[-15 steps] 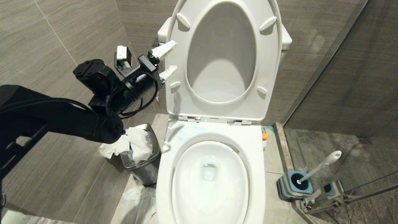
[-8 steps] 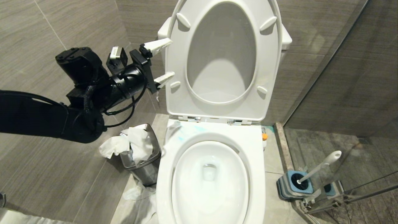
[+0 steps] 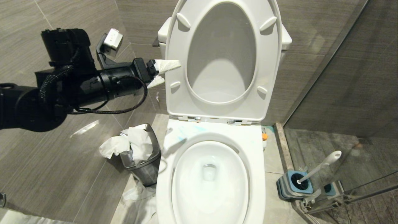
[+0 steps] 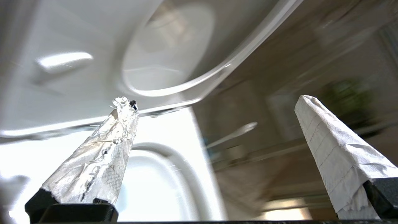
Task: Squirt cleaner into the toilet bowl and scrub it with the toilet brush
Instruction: Pour in the cleaning agent
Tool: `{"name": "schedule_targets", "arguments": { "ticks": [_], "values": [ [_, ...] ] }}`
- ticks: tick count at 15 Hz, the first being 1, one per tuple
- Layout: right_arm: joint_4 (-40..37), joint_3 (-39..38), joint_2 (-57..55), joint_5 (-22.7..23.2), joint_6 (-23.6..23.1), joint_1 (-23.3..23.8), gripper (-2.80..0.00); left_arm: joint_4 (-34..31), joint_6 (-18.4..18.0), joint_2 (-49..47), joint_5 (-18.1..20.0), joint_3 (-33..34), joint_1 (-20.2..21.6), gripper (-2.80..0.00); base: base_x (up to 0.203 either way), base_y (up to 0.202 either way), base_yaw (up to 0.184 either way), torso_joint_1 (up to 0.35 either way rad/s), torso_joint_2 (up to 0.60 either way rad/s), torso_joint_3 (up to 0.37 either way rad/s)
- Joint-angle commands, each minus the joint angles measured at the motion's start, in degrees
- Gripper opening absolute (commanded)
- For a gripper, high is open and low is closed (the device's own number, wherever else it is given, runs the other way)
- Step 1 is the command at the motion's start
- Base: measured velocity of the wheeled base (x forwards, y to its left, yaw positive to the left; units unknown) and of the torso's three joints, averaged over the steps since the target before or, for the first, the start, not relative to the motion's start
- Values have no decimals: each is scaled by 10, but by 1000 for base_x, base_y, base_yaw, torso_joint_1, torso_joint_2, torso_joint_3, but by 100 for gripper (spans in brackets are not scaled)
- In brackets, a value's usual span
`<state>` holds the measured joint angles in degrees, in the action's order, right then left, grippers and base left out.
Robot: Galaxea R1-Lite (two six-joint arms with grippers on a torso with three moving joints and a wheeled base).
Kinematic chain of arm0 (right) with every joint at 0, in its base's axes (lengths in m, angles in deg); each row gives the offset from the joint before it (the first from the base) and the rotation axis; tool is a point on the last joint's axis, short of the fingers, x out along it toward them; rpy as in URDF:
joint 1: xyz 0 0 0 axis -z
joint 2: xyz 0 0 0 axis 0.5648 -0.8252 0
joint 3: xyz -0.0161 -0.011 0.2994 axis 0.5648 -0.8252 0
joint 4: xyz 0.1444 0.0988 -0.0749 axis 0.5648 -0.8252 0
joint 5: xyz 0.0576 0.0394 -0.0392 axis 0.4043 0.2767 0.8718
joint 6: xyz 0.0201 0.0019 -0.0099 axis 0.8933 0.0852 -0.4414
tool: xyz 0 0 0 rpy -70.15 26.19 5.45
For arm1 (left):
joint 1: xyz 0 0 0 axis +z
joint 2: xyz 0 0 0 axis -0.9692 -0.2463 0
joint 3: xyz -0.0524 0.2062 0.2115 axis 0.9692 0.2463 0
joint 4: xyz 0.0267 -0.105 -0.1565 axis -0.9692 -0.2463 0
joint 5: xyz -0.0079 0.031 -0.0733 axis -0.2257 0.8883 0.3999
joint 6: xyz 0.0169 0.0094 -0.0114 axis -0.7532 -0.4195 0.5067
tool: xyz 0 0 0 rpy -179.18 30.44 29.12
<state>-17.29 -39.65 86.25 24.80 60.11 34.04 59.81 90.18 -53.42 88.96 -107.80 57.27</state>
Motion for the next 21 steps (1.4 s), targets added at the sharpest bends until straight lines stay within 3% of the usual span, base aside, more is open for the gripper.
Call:
{"name": "schedule_targets", "arguments": {
  "ticks": [1, 4, 8, 13, 21],
  "values": [
    [0, 0, 0, 0, 0, -1, -280, -84, -126, 70, -35, -19, -1, 0, 0, 0, 0, 0, 0, 0],
    [0, 0, 0, 0, 0, -1, -280, -143, -185, 131, -110, -44, 0, 0, 0, 0, 0, 0, 0, 0],
    [0, 0, 0, 0, 0, 0, -280, -172, -224, 216, -177, -44, 1, 0, 0, 0, 0, 0, 0, 0],
    [0, 0, 0, 0, 0, 0, -280, -227, -242, 298, -205, -43, -2, 0, 0, 0, 0, 0, 0, 0],
    [0, 0, 0, 0, 0, 0, -280, -232, -271, 359, -215, -44, -2, 0, 0, 0, 0, 0, 0, 0]
  ]
}}
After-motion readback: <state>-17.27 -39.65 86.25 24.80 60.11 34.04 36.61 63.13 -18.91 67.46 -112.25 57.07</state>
